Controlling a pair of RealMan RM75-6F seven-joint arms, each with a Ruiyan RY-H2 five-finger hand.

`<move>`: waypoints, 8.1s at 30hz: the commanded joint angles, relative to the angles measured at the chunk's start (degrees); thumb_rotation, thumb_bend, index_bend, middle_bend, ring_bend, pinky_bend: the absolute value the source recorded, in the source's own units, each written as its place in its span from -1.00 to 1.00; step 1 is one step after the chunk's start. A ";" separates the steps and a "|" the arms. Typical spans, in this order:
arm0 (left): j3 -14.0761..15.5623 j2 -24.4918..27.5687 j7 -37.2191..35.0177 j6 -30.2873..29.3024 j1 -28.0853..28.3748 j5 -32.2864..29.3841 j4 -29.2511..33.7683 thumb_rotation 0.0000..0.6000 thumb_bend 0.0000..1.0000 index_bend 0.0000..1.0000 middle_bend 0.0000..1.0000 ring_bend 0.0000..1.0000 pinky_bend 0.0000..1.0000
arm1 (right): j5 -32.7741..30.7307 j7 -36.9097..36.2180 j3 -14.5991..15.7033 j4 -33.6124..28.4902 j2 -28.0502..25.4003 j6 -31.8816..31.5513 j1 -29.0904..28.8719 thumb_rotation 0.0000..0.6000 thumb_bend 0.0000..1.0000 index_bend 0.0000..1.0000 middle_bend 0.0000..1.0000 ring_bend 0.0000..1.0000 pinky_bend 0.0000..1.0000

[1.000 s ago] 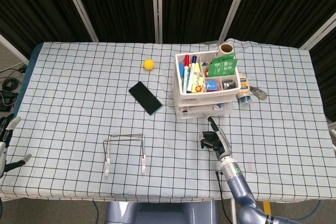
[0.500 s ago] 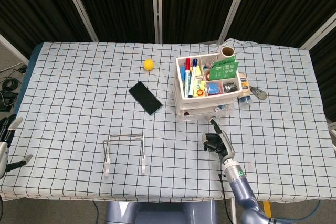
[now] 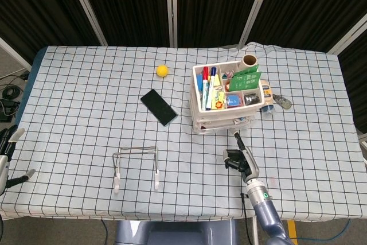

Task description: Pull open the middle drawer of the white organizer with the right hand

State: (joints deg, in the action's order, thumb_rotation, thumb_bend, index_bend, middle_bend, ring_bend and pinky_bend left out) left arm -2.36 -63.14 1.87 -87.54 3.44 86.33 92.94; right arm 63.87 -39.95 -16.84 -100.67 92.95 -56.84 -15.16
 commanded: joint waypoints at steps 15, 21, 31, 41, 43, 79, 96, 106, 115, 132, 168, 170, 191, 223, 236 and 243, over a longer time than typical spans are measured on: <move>-0.02 -0.04 0.24 -0.14 -0.04 0.14 0.11 1.00 -1.00 -1.00 -1.00 -1.00 -1.00 | 12.27 21.22 1.82 8.65 0.95 -14.91 0.26 1.00 0.00 -0.46 0.84 0.84 0.55; -0.03 -0.11 0.66 -0.23 -0.04 0.25 0.25 1.00 -1.00 -1.00 -1.00 -1.00 -1.00 | 11.63 31.81 2.15 7.58 -1.16 -15.28 -0.93 1.00 0.04 -0.42 0.89 0.89 0.59; 0.00 -0.06 0.89 -0.53 -0.21 0.35 0.37 1.00 -1.00 -1.00 -1.00 -1.00 -1.00 | 10.18 44.58 2.91 6.93 -2.61 -13.78 -3.68 1.00 0.10 -0.49 0.91 0.91 0.59; 0.04 -0.01 1.28 -0.41 -0.21 0.31 0.63 1.00 -1.00 -1.00 -1.00 -1.00 -1.00 | 6.21 54.26 3.18 6.46 -2.55 -12.65 -6.02 1.00 0.10 -0.62 0.91 0.91 0.59; 0.03 -0.01 1.27 -0.39 -0.21 0.28 0.67 1.00 -1.00 -1.00 -1.00 -1.00 -1.00 | 5.47 54.39 3.07 6.56 -2.27 -12.42 -6.31 1.00 0.10 -0.61 0.91 0.91 0.59; -0.07 0.39 0.29 -0.04 -0.20 -0.11 0.72 1.00 -1.00 -1.00 -1.00 -1.00 -1.00 | 2.52 56.59 2.93 8.20 2.19 -13.83 -10.23 1.00 0.11 -0.13 0.91 0.91 0.59; -0.11 0.71 -0.12 0.39 -0.17 -0.58 0.86 1.00 -1.00 -1.00 -1.00 -1.00 -1.00 | 5.14 56.79 4.61 9.60 3.72 -15.81 -10.19 1.00 0.11 0.00 0.91 0.91 0.59; -0.12 0.80 -0.07 0.52 -0.12 -0.66 0.99 1.00 -1.00 -1.00 -1.00 -1.00 -1.00 | 6.17 58.43 6.02 7.13 2.68 -17.01 -9.34 1.00 0.12 0.00 0.91 0.91 0.59; -0.05 0.77 0.17 0.41 -0.18 -0.52 1.07 1.00 -1.00 -1.00 -1.00 -1.00 -1.00 | 6.53 61.09 7.15 5.50 1.79 -18.36 -8.37 1.00 0.11 0.02 0.91 0.91 0.59; 0.07 0.74 0.88 0.93 -0.05 -0.76 1.41 1.00 -1.00 -1.00 -1.00 -1.00 -1.00 | 6.50 64.12 9.45 1.84 -0.59 -19.11 -6.51 1.00 0.11 0.04 0.91 0.91 0.59; 0.05 0.83 0.98 0.80 -0.13 -0.81 1.54 1.00 -1.00 -1.00 -1.00 -1.00 -1.00 | 10.31 62.23 11.51 -0.18 -2.11 -19.76 -4.06 1.00 -0.07 -0.26 0.88 0.88 0.59; 0.03 0.89 0.91 0.78 -0.14 -0.84 1.53 1.00 -1.00 -1.00 -1.00 -1.00 -1.00 | 10.86 62.14 11.41 -0.47 -2.37 -20.00 -4.01 1.00 -0.12 -0.30 0.87 0.88 0.59; -0.09 1.18 0.31 0.15 -0.46 -0.75 1.47 1.00 -1.00 -1.00 -1.00 -1.00 -1.00 | 5.78 77.49 3.57 -9.75 -7.07 -19.34 -8.65 1.00 -0.72 -0.17 1.00 1.00 0.73; -0.20 1.03 0.97 1.07 -0.10 -1.36 1.55 1.00 -1.00 -1.00 -1.00 -1.00 -1.00 | -14.84 89.69 0.41 -5.47 -6.54 -16.32 -18.86 1.00 -0.64 0.01 1.00 1.00 0.84; -0.25 1.04 1.03 1.24 -0.02 -1.57 1.57 1.00 -1.00 -1.00 -1.00 -1.00 -1.00 | -17.93 92.71 1.95 -3.37 -5.07 -17.51 -22.16 1.00 -0.75 0.09 1.00 1.00 0.88; -0.25 1.01 1.06 1.23 -0.02 -1.57 1.58 1.00 -1.00 -1.00 -1.00 -1.00 -1.00 | -18.76 91.06 1.90 -1.73 -3.78 -17.26 -23.28 1.00 -0.75 0.10 1.00 1.00 0.88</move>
State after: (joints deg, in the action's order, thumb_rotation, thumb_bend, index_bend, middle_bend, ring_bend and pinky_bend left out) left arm -2.61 -62.12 2.93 -86.31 3.42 84.76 94.52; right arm 45.16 51.22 -14.95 -102.54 89.04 -74.12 -38.31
